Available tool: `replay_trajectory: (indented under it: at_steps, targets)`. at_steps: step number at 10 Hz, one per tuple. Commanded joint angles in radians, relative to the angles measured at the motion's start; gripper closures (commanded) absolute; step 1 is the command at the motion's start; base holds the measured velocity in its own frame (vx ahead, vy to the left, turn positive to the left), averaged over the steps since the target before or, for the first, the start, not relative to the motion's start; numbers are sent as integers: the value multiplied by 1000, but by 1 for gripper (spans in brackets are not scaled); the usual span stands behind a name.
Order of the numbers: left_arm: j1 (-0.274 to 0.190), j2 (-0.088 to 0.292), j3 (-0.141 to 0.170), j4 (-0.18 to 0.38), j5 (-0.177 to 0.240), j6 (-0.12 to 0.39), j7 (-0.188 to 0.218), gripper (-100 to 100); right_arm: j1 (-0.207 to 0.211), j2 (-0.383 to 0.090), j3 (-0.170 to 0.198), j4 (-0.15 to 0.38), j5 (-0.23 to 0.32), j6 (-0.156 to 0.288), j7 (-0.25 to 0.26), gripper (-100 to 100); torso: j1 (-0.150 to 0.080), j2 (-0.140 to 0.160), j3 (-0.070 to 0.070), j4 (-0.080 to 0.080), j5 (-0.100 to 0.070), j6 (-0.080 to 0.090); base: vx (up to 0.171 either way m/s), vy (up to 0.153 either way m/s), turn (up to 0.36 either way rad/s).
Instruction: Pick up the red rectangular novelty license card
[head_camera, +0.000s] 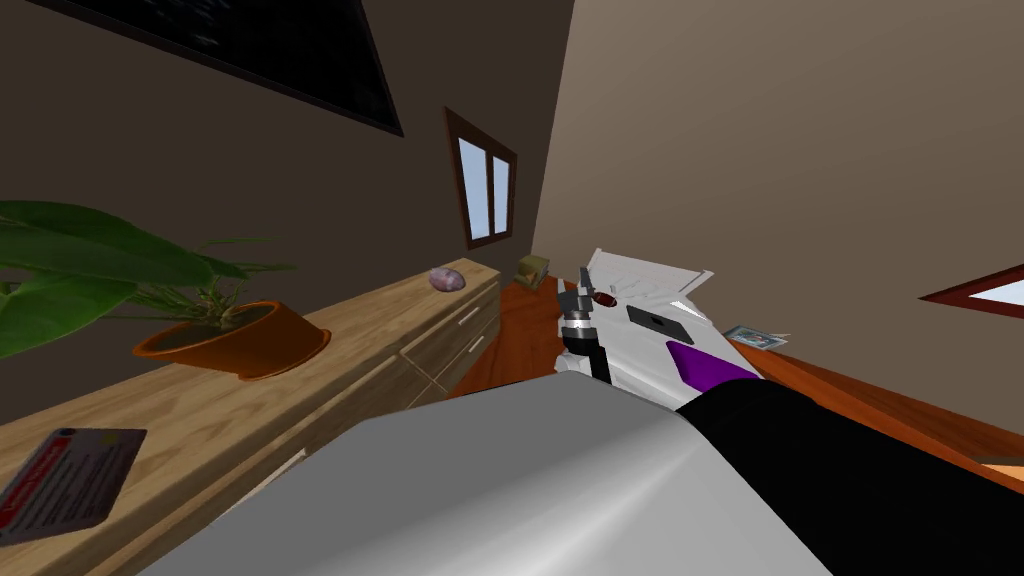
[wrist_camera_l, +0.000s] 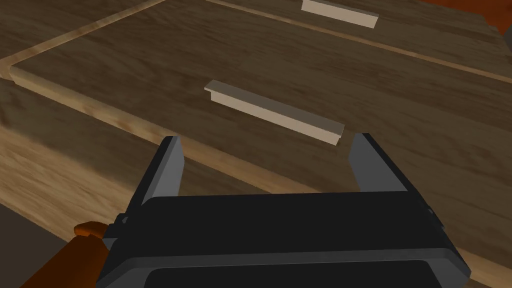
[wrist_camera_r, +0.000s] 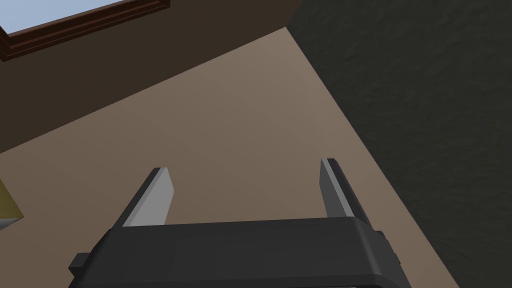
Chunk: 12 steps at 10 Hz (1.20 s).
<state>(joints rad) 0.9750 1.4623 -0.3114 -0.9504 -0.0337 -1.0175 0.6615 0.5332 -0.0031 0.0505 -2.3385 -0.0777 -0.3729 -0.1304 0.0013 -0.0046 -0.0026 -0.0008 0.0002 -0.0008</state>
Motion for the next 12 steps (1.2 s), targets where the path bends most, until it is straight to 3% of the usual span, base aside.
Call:
replay_trajectory:
  at_steps: [1,3,4,5,6,9,12]
  targets:
    - [10,45,-15,50,-15,-13,36,-100,0,0,0,0,0,0,0,0,0,0,0,0,0,0,83,17,-98]
    - [36,110,-34,115,-34,-25,88,-100,0,0,0,0,0,0,0,0,2,-3,-2,-1,0,1,164,56,-156]
    - [36,120,-34,119,-34,-25,88,-100,0,0,0,0,0,0,0,0,3,-5,-3,-1,1,1,124,50,-51]
    - [48,153,-43,148,-42,-31,111,-100,0,0,0,0,0,0,0,0,2,-3,-2,-1,1,0,100,35,-81]
    - [48,154,-43,148,-42,-31,111,-100,0,0,0,0,0,0,0,0,2,-2,-1,0,0,1,67,25,-49]
    - [76,241,-62,216,-60,-47,165,-100,0,0,0,0,0,0,0,0,1,-1,0,0,0,0,97,36,-92]
    - [91,293,-71,251,-70,-56,194,-100,0,0,0,0,0,0,0,0,1,-1,0,0,0,0,87,42,-77]
